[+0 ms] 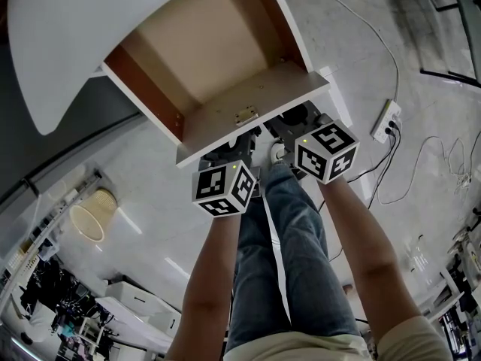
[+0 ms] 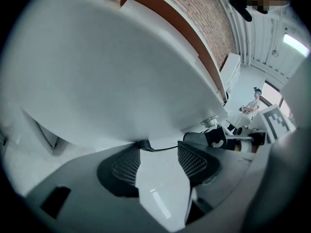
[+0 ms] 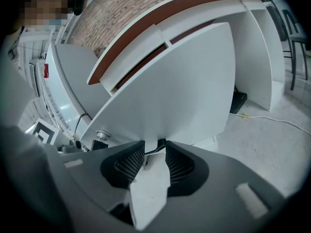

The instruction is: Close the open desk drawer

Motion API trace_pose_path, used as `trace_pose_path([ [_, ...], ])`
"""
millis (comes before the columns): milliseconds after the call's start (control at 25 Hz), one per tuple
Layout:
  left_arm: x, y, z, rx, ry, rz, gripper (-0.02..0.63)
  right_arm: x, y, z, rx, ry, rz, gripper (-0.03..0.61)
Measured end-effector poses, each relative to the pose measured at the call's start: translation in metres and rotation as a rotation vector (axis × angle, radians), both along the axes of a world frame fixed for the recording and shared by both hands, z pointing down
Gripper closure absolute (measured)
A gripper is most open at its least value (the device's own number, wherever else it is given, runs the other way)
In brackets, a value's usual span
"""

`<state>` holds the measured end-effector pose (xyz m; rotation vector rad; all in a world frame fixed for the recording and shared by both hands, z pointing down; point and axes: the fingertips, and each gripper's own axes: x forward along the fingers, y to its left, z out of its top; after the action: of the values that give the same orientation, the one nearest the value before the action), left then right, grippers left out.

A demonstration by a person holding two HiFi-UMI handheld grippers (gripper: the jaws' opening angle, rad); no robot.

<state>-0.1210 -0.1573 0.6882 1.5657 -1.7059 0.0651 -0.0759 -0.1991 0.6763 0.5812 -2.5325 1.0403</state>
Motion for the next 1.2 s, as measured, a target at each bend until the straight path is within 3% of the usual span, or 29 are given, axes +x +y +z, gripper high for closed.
trace_pose_path([
  [1200,-0.003,-0.003,-0.051,0.063,-0.015,-0.021,0.377,-0.005,-0.006,-0.055,0.056,-0.060,0.017,0.439],
])
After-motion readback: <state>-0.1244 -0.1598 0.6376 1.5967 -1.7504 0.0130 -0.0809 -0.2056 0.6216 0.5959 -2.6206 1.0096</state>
